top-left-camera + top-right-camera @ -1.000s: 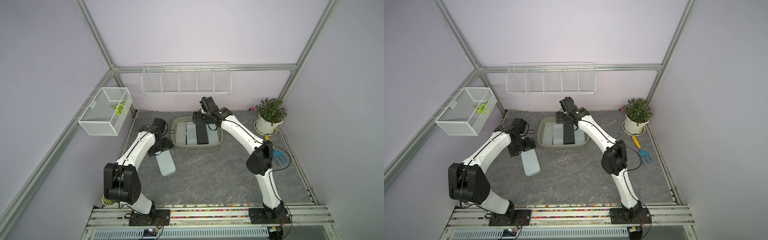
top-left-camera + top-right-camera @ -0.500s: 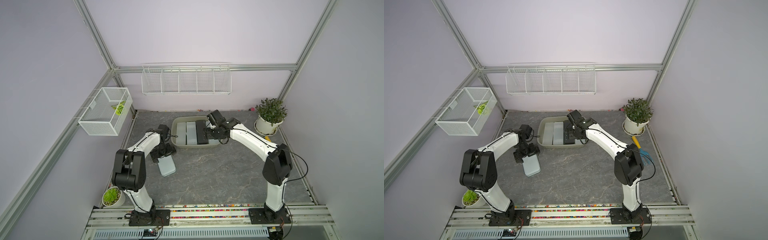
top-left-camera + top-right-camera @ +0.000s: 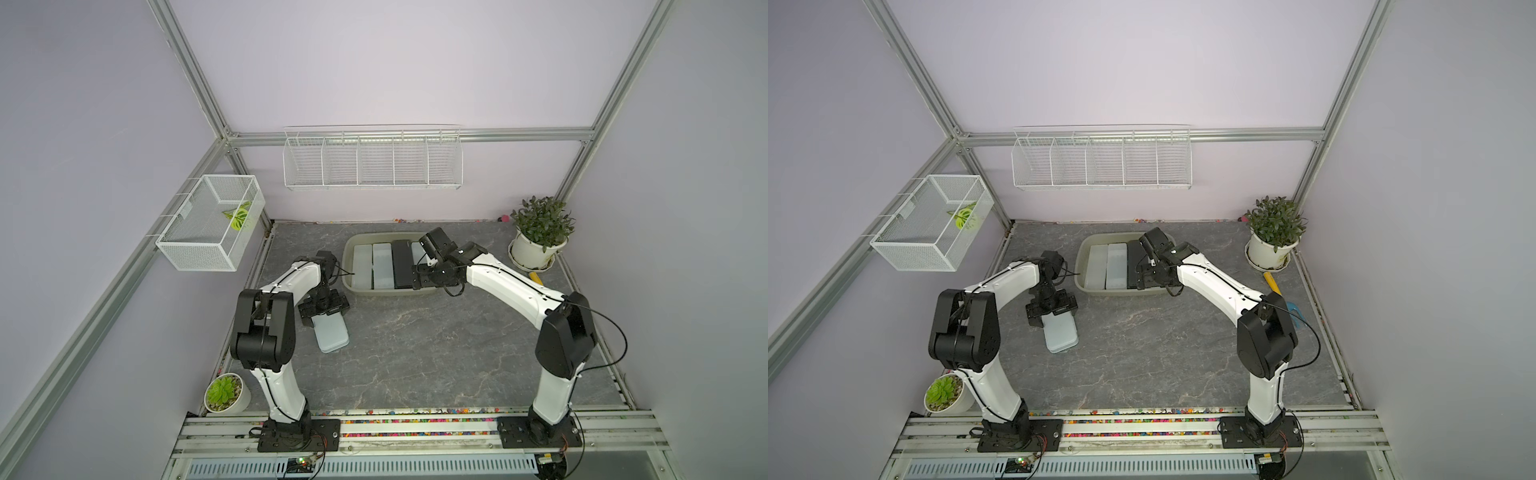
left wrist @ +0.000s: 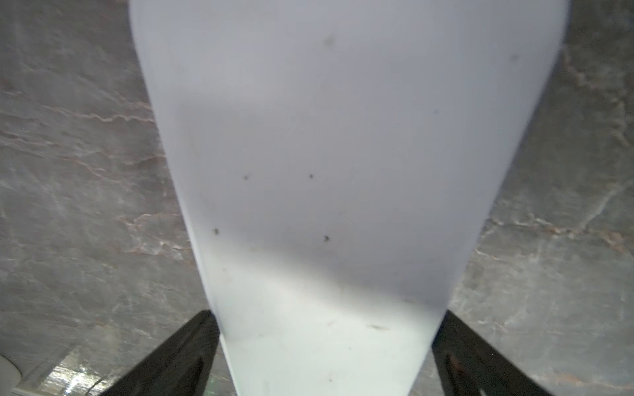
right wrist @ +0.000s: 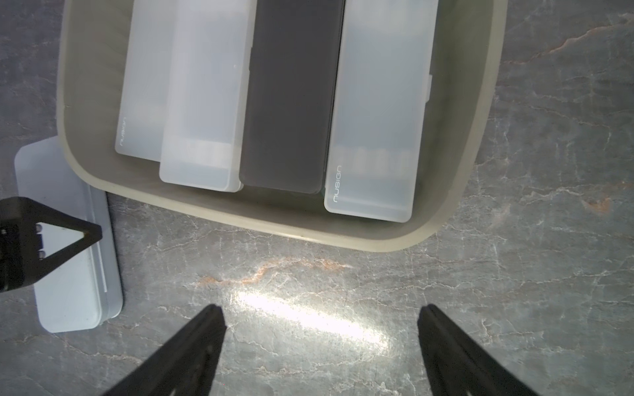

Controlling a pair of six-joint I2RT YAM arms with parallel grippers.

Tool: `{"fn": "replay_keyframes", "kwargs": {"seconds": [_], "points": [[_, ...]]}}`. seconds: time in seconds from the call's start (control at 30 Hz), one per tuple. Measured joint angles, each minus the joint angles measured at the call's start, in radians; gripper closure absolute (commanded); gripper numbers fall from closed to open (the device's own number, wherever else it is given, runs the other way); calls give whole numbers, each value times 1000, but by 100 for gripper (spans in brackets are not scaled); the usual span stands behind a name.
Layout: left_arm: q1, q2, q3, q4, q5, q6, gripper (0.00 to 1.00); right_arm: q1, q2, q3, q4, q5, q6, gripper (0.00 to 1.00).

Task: Put the pencil case into the storage box
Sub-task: Move the pencil case to the center of the board.

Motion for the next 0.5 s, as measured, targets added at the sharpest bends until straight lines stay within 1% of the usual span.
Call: {"fn": "replay_keyframes", "kwargs": {"seconds": [0.1, 0.2, 0.27, 0.37, 0.43, 0.5], "points": [[-11, 2, -1, -5, 0, 35, 0, -1, -5, -26, -1, 1, 0, 7], [-59, -1, -9, 4, -7, 53, 0, -2, -15, -52, -5, 0, 0, 7], [-111, -10, -22, 16, -8, 51, 0, -2, -26, -71, -5, -1, 0, 8], [-222, -23, -39, 24, -6, 21, 0, -2, -53, -106, -3, -3, 0, 7], [-300, -29, -44, 30, 11, -12, 0, -2, -70, -130, -3, -7, 0, 7], [-357, -34, -44, 40, 39, -42, 0, -2, -87, -156, -1, -14, 0, 6]]}}
